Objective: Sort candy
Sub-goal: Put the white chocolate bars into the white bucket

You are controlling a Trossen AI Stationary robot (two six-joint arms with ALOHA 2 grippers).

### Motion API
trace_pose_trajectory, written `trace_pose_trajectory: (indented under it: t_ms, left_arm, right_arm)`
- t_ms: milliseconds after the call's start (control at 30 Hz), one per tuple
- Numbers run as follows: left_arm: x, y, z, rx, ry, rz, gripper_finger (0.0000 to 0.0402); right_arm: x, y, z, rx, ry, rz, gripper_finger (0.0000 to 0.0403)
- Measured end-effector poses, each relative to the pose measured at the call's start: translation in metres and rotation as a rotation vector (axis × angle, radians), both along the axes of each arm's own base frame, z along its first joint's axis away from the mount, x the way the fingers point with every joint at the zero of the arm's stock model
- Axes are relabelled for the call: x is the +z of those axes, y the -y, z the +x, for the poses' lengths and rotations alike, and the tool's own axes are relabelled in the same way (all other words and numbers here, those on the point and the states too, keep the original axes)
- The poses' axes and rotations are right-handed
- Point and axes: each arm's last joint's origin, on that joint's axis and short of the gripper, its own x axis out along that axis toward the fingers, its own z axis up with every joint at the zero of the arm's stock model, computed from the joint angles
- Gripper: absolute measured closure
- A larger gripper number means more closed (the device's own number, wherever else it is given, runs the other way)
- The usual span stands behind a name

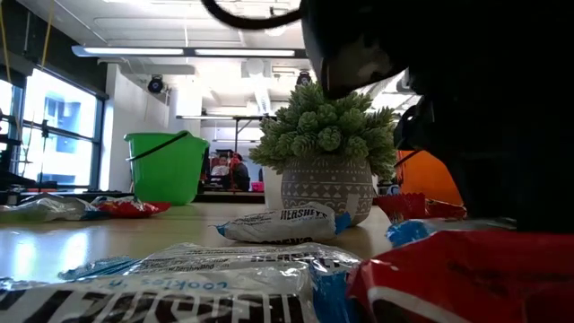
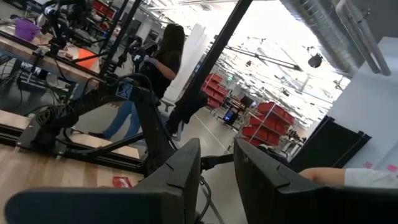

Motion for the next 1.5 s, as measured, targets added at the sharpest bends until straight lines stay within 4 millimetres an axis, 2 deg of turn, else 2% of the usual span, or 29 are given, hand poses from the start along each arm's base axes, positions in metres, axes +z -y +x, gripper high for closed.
trace_pose_trajectory:
  t_ms: [100, 167, 367, 667, 867, 1000, 1100, 1333, 1500]
  left_arm:
    - [0.0, 0.0, 0.0, 0.0, 0.0, 0.0, 0.0319]
    - [0.0, 0.0, 0.0, 0.0, 0.0, 0.0, 0.0319]
    - [0.0, 0.0, 0.0, 0.0, 0.0, 0.0, 0.0319]
    - [0.0, 0.0, 0.0, 0.0, 0.0, 0.0, 0.0319]
    - [0.0, 0.0, 0.0, 0.0, 0.001, 0.0, 0.0319]
    - [0.0, 0.0, 0.0, 0.0, 0.0, 0.0, 0.0319]
    - [0.0, 0.0, 0.0, 0.0, 0.0, 0.0, 0.0319]
    - [0.0, 0.0, 0.0, 0.002, 0.003, 0.008, 0.0319]
    - [0.0, 0.0, 0.0, 0.008, 0.014, 0.027, 0.0319]
  right_arm:
    - [0.006, -0.002, 0.002, -0.019, -0.019, 0.006, 0.0375]
    - [0.011, -0.004, 0.004, -0.027, -0.03, 0.024, 0.0389]
    - [0.045, -0.011, 0.006, -0.061, -0.039, 0.035, 0.0367]
    - [0.087, 0.006, -0.014, -0.026, -0.251, -0.14, 0.0388]
    - [0.127, 0.022, -0.001, -0.024, -0.093, -0.148, 0.0385]
    - [0.155, 0.046, 0.014, -0.038, 0.062, -0.205, 0.0384]
    - [0.173, 0.073, 0.022, -0.075, 0.173, -0.262, 0.0384]
    - [0.197, 0.148, 0.035, -0.155, 0.264, -0.436, 0.0384]
    - [0.203, 0.202, 0.045, -0.168, 0.288, -0.508, 0.0384]
